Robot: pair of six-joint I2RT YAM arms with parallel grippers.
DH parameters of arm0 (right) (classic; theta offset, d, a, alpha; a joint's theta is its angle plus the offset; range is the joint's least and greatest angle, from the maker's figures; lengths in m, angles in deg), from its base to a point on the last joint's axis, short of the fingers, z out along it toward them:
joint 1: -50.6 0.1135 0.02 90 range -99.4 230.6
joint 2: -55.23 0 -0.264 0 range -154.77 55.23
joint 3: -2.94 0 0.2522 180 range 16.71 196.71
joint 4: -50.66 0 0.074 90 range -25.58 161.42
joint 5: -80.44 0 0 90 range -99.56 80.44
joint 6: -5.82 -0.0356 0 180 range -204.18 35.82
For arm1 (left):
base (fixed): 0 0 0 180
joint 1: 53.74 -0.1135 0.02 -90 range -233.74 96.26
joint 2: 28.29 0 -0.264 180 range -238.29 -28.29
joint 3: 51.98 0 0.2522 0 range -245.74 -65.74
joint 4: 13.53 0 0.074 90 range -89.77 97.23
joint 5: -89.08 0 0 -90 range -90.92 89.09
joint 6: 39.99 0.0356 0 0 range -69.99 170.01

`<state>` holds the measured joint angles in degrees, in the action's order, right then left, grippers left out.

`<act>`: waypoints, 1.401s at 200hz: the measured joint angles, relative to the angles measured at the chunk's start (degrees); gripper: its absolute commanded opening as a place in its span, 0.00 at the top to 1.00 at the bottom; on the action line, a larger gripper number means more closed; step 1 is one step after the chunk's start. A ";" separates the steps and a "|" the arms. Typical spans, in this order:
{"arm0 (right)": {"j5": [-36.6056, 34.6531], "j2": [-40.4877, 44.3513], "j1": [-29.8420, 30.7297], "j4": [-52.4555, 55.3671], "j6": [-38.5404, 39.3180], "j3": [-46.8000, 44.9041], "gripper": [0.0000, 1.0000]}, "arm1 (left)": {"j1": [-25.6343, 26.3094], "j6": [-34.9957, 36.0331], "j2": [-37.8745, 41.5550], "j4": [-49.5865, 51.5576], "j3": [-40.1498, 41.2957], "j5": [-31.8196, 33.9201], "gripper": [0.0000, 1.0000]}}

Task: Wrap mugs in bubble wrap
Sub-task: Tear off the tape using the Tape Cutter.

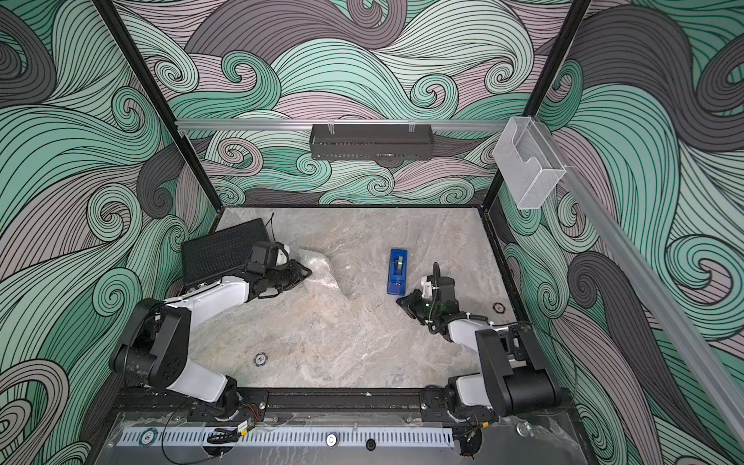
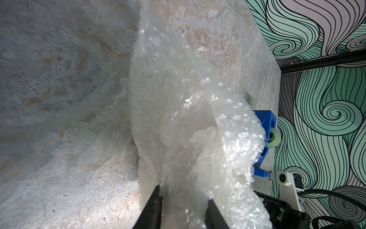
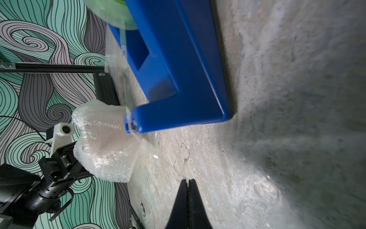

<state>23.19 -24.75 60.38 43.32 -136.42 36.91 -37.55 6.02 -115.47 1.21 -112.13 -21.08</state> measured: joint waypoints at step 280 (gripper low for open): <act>-5.27 -3.65 0.02 -4.24 -2.34 -0.52 1.00 | -0.07 0.00 -1.62 -2.29 -0.48 -0.70 0.70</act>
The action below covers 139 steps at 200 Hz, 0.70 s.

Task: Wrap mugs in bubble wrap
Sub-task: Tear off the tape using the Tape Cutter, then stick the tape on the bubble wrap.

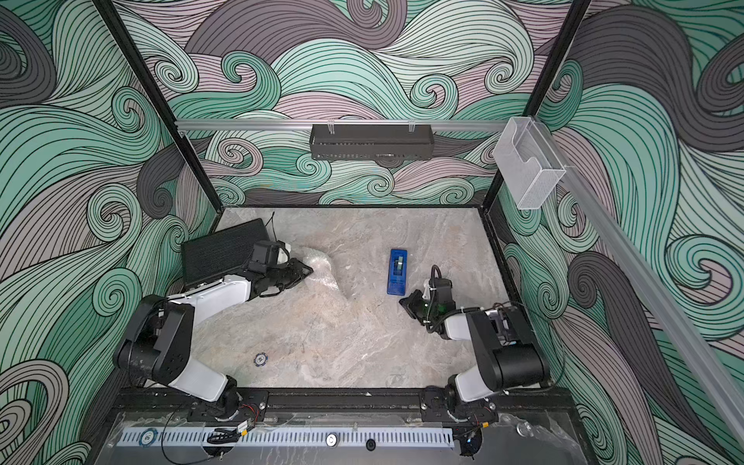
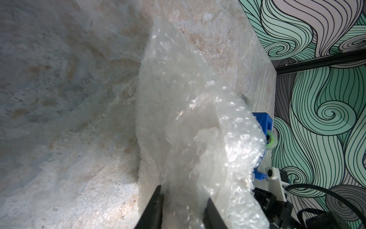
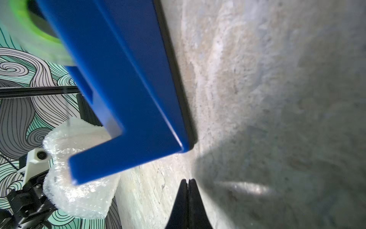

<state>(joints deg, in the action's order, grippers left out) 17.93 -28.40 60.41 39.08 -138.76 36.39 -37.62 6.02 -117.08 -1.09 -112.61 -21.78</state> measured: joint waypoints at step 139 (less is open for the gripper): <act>3.98 13.44 11.37 11.80 -6.86 16.87 1.00 | 0.02 0.00 -0.46 0.00 -0.37 -0.63 0.71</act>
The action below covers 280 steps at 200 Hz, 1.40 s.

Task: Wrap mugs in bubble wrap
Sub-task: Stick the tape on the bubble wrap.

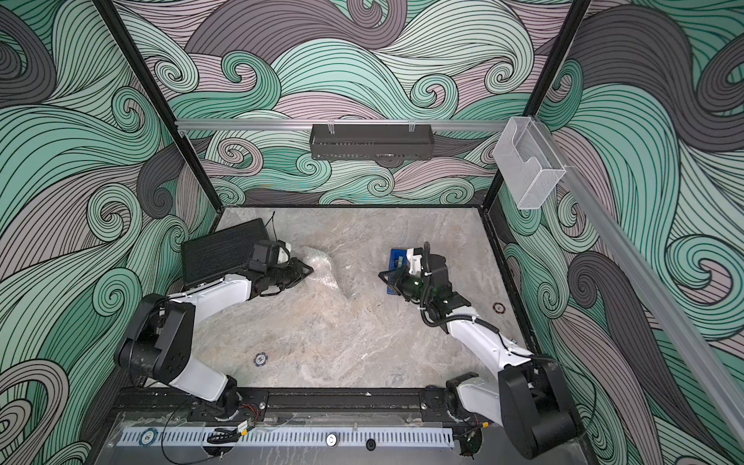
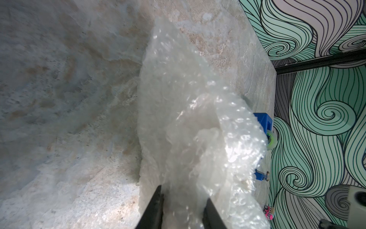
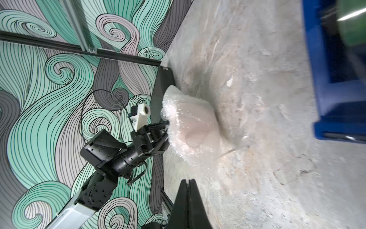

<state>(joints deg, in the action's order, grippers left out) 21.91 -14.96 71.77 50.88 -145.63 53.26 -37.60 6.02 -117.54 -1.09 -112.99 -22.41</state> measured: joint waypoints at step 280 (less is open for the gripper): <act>-3.02 -41.55 16.50 -29.18 -10.80 27.34 1.00 | -0.02 0.00 -0.68 0.02 -0.66 -0.26 0.71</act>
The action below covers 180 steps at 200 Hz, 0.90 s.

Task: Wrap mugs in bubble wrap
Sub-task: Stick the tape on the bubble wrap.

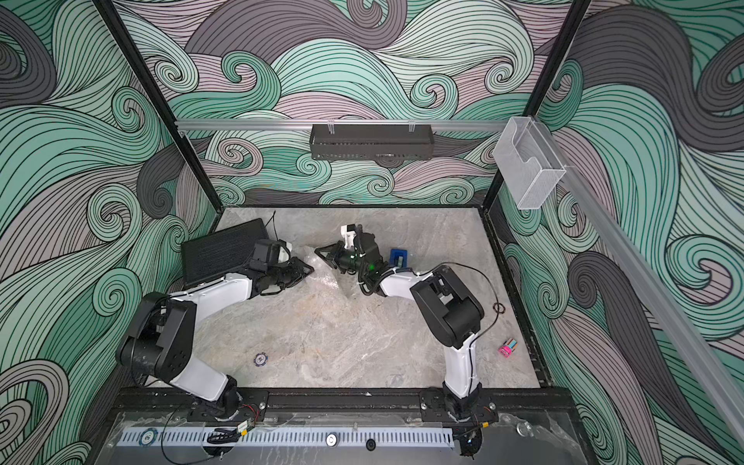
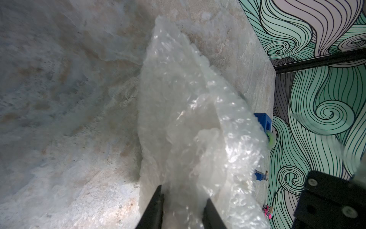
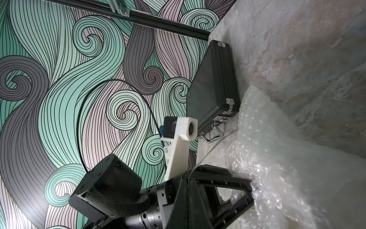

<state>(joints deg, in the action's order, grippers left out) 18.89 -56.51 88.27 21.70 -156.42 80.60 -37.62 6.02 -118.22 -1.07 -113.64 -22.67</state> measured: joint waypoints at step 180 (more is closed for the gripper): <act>-2.12 -2.14 2.12 -1.44 -1.88 -4.37 1.00 | 0.00 -0.02 -0.35 -0.28 -0.13 -0.37 0.71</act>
<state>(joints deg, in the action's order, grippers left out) 16.77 -58.65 90.39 20.26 -158.30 76.23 -37.62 6.00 -118.57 -1.35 -113.77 -23.05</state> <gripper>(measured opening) 0.047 0.288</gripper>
